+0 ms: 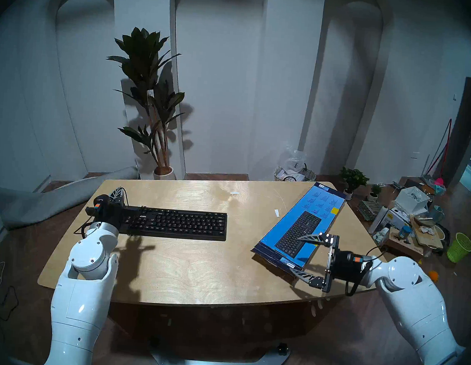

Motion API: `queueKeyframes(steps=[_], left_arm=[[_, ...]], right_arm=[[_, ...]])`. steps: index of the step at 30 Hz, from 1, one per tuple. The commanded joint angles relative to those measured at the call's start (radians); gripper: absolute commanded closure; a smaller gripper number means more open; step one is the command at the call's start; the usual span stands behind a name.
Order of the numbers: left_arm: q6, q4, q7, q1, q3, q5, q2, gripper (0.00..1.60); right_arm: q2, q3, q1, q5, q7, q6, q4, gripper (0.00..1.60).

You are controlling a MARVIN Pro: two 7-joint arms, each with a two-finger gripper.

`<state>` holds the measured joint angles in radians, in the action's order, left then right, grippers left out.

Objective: Unwrap the new keyboard and set the wrapping aside

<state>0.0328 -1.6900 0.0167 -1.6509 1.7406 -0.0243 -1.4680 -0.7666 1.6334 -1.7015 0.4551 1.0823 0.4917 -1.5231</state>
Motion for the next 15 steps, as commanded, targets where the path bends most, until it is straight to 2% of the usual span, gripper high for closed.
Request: queueKeyframes(steps=[1, 2, 3, 4, 6, 8, 9, 15], left_arm=[[0.007, -0.021, -0.021, -0.027, -0.020, 0.022, 0.017, 1.60], [0.004, -0.019, -0.026, -0.036, -0.025, 0.030, 0.023, 1.58], [0.004, -0.019, -0.030, -0.042, -0.028, 0.035, 0.026, 0.29], [0.003, -0.020, -0.034, -0.051, -0.031, 0.041, 0.031, 0.00], [0.008, -0.027, -0.052, -0.072, -0.036, 0.060, 0.056, 0.00], [0.015, -0.039, -0.110, -0.111, -0.053, 0.098, 0.118, 0.00], [0.020, -0.048, -0.132, -0.131, -0.051, 0.118, 0.130, 0.00], [0.035, -0.072, -0.232, -0.216, 0.015, 0.211, 0.186, 0.00]], right_arm=[[0.023, 0.136, 0.050, 0.136, -0.027, -0.017, -0.120, 0.00], [0.017, 0.155, 0.052, 0.155, -0.037, -0.025, -0.132, 0.00], [0.015, 0.169, 0.052, 0.175, -0.042, -0.035, -0.143, 0.00], [0.006, 0.188, 0.052, 0.193, -0.060, -0.045, -0.153, 0.00], [-0.006, 0.215, 0.056, 0.221, -0.088, -0.068, -0.165, 0.00], [-0.011, 0.229, 0.071, 0.228, -0.113, -0.077, -0.161, 0.00], [-0.012, 0.237, 0.076, 0.236, -0.123, -0.087, -0.163, 0.00], [0.000, 0.258, 0.104, 0.229, -0.144, -0.089, -0.148, 0.00]])
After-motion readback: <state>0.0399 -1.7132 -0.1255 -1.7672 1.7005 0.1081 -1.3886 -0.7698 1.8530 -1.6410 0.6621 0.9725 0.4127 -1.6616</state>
